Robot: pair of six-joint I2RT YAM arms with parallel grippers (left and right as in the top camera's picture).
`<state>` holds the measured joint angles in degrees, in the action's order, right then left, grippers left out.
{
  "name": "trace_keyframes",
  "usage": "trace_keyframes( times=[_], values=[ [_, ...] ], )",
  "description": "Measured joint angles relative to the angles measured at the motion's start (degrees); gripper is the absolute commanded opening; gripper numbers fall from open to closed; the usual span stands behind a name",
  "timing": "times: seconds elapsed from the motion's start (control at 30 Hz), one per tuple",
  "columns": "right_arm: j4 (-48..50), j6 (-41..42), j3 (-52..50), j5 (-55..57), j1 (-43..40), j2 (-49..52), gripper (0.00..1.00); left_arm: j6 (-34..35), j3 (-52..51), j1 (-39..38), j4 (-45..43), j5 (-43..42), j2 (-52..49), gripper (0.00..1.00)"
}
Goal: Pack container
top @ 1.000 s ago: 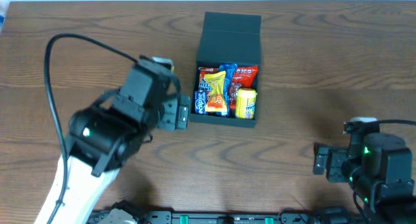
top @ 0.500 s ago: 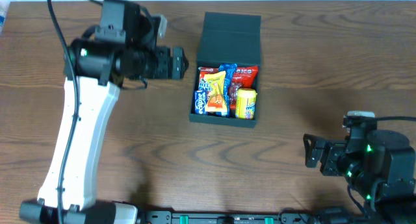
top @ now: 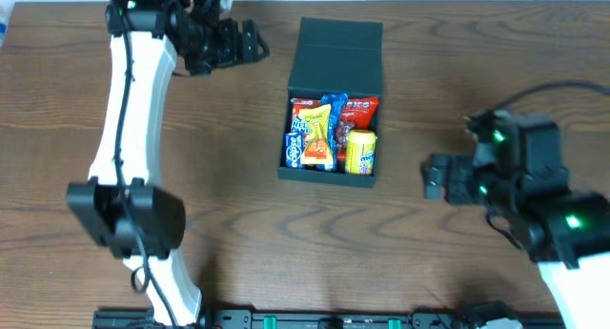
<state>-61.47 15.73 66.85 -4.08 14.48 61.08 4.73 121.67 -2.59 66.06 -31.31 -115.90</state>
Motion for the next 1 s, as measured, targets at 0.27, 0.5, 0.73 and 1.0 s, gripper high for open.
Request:
trace_keyframes(
  times=[0.27,0.5,0.73,1.0],
  values=[
    [3.5,8.0,0.2,5.4,12.1,10.4,0.99,2.0,8.7,0.2,-4.0,-3.6,-11.8,0.95],
    [8.4,15.2,0.2,13.0,15.4,20.3,0.99,3.2,8.9,0.2,-9.2,-6.0,-20.0,0.95],
    [12.2,16.7,0.2,14.3,15.5,25.5,0.99,4.2,8.9,0.1,-13.1,-7.4,-24.7,0.95],
    [14.3,17.0,0.2,17.8,15.4,26.1,0.99,4.3,8.9,-2.0,-15.7,-8.2,-27.9,0.95]
  ],
)
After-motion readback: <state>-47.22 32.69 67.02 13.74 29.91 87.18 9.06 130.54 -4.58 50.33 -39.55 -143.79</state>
